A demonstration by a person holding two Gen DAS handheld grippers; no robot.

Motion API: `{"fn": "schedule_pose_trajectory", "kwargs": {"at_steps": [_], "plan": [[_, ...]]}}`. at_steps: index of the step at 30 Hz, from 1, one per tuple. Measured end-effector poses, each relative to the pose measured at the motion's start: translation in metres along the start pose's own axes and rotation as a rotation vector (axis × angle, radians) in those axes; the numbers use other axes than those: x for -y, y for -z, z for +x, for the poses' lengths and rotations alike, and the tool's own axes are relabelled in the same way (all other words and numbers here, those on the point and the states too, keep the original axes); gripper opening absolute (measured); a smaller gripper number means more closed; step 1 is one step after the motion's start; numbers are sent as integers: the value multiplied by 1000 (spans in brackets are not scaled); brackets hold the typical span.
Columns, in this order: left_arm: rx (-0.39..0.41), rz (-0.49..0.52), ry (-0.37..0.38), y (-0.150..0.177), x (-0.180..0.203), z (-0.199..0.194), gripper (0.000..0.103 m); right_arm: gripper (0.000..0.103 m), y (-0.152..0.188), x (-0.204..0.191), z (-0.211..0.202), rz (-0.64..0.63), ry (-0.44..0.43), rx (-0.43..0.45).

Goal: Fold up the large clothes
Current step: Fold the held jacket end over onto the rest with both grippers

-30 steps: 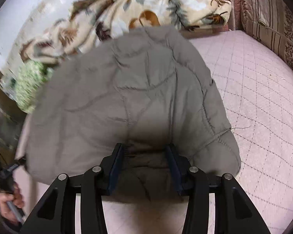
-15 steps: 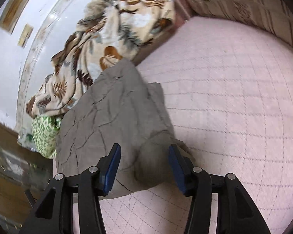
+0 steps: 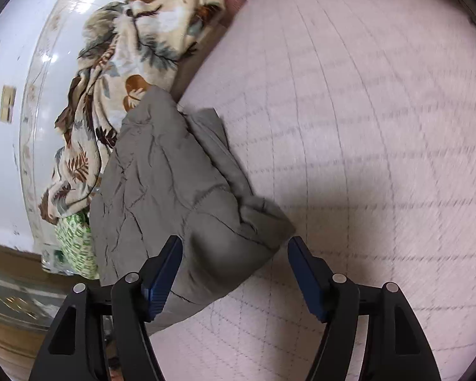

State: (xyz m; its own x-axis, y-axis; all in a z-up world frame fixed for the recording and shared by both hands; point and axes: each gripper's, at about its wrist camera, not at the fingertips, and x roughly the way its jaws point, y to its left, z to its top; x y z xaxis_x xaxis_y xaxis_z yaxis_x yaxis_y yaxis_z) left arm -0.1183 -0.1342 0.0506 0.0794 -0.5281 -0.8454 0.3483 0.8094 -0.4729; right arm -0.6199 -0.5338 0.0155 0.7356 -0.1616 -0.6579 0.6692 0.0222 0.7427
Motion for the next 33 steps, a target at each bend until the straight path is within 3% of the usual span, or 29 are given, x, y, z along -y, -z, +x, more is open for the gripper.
{"fn": "schedule_pose_trajectory", "kwargs": {"at_steps": [9, 16, 21, 23, 24, 28, 30, 33], "plan": [[-34, -111, 107, 7, -11, 16, 82, 74, 11, 3, 20, 39, -15, -11], [-8, -159, 180, 7, -6, 39, 83, 77, 13, 8, 33, 101, -55, 14], [26, -168, 182, 4, -3, 51, 86, 80, 14, 5, 43, 113, -77, 69], [45, -135, 165, 3, 3, 51, 86, 80, 14, 1, 45, 107, -74, 77], [58, -99, 146, 3, 9, 51, 80, 76, 13, 0, 46, 100, -73, 79], [131, 57, 53, 3, 33, 39, 55, 48, 13, -9, 46, 25, -35, 80], [168, 135, -6, 4, 47, 35, 49, 39, 15, -32, 40, -117, 46, 108], [257, 311, -164, 14, 75, 31, 44, 34, 30, -68, 38, -363, 200, 171]]}}
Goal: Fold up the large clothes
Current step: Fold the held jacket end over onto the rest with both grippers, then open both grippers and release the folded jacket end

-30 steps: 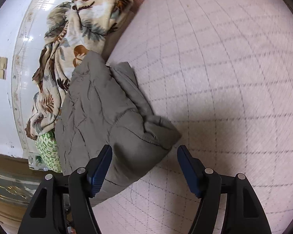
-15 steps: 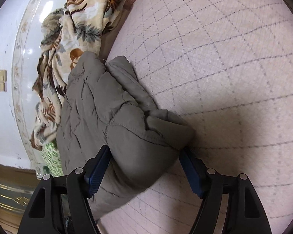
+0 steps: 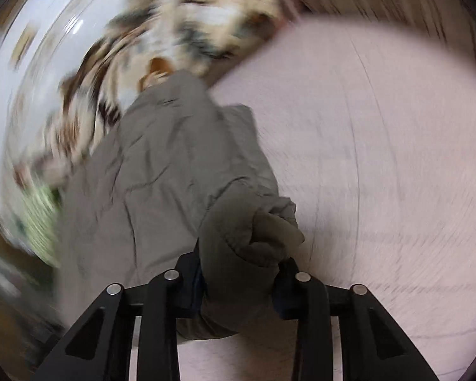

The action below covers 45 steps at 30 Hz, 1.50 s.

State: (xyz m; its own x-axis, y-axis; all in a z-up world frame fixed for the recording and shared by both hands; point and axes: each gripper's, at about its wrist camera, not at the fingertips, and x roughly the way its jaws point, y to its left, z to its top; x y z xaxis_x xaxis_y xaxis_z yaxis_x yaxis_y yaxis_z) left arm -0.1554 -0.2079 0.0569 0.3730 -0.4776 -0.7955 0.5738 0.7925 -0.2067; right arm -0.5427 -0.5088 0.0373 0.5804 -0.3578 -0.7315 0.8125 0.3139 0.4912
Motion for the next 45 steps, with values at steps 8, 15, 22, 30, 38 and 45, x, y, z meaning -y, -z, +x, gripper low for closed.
{"fn": "schedule_pose_trajectory", "kwargs": {"at_steps": [8, 15, 22, 30, 38, 45], "plan": [[123, 257, -206, 4, 38, -9, 44, 31, 17, -51, -9, -388, 230, 122], [232, 306, -267, 5, 46, -39, 42, 29, 25, -86, -33, -556, 313, 252], [303, 316, -271, 10, 44, -77, 41, 28, 28, -110, -66, -624, 312, 345], [364, 306, -264, 37, 38, -129, 40, 28, 47, -113, -121, -635, 260, 392], [331, 300, -251, 102, 20, -156, 41, 28, 96, -76, -165, -627, 231, 353], [156, 300, -258, 142, 6, -127, 47, 30, 113, -28, -168, -483, 196, 157]]}}
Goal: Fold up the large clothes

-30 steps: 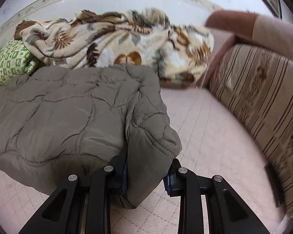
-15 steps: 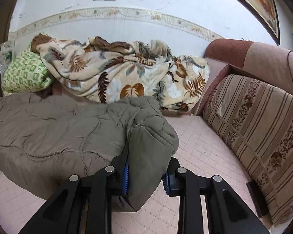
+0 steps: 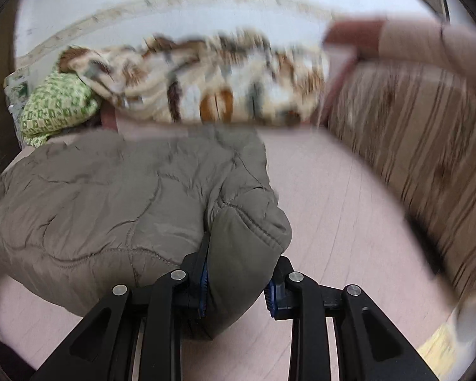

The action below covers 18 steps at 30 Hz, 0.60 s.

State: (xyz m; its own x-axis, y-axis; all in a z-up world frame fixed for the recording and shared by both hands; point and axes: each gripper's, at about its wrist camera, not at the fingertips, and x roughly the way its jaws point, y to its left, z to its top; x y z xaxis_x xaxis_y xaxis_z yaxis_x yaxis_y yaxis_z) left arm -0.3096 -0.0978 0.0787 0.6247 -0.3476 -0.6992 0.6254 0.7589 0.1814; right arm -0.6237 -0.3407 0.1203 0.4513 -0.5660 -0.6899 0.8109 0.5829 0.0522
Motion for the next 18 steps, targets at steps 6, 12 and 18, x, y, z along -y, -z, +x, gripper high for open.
{"fn": "schedule_pose_trajectory", "kwargs": {"at_steps": [6, 12, 18], "plan": [[-95, -203, 86, 5, -40, 11, 70, 56, 16, 55, 36, 329, -185, -217], [51, -394, -64, 9, -82, -26, 74, 60, 44, 102, 9, 570, -277, -179], [261, -234, -26, 0, -29, -68, 74, 41, 32, 85, -32, 402, -158, 62]]}}
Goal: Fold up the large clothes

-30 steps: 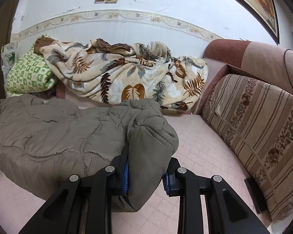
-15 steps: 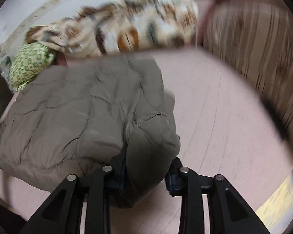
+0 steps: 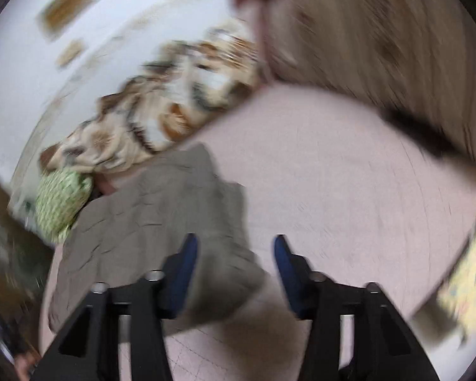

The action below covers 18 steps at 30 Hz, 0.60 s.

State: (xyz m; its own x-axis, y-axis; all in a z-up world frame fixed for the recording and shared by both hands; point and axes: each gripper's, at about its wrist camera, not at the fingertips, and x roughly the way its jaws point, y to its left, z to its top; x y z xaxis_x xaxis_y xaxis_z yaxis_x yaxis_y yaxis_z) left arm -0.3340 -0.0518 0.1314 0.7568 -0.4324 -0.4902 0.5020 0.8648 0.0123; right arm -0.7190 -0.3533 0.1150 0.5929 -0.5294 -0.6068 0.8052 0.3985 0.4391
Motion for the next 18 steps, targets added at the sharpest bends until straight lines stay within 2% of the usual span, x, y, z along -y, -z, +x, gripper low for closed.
{"fn": "schedule_pose_trajectory", "kwargs": {"at_steps": [1, 3, 5, 8, 9, 12, 14, 18], "plan": [[7, 53, 56, 4, 20, -4, 74, 37, 5, -19, 4, -87, 4, 16], [-11, 148, 142, 15, 54, -8, 74, 35, 16, -38, 19, -174, 1, 3], [-43, 233, 213, 29, 87, -6, 74, 33, 24, -51, 43, -199, -3, -80], [-110, 365, 170, 47, 120, 11, 74, 33, 31, -50, 67, -219, 69, -156], [-148, 378, 162, 52, 125, 21, 75, 33, 33, -49, 78, -215, 97, -192], [-269, 352, 183, 58, 124, 45, 78, 33, 38, -30, 93, -160, 95, -275], [-272, 358, 179, 58, 125, 48, 79, 33, 38, -19, 96, -115, 69, -298], [-196, 322, 215, 48, 117, 31, 78, 33, 33, -21, 86, -100, 45, -270]]}}
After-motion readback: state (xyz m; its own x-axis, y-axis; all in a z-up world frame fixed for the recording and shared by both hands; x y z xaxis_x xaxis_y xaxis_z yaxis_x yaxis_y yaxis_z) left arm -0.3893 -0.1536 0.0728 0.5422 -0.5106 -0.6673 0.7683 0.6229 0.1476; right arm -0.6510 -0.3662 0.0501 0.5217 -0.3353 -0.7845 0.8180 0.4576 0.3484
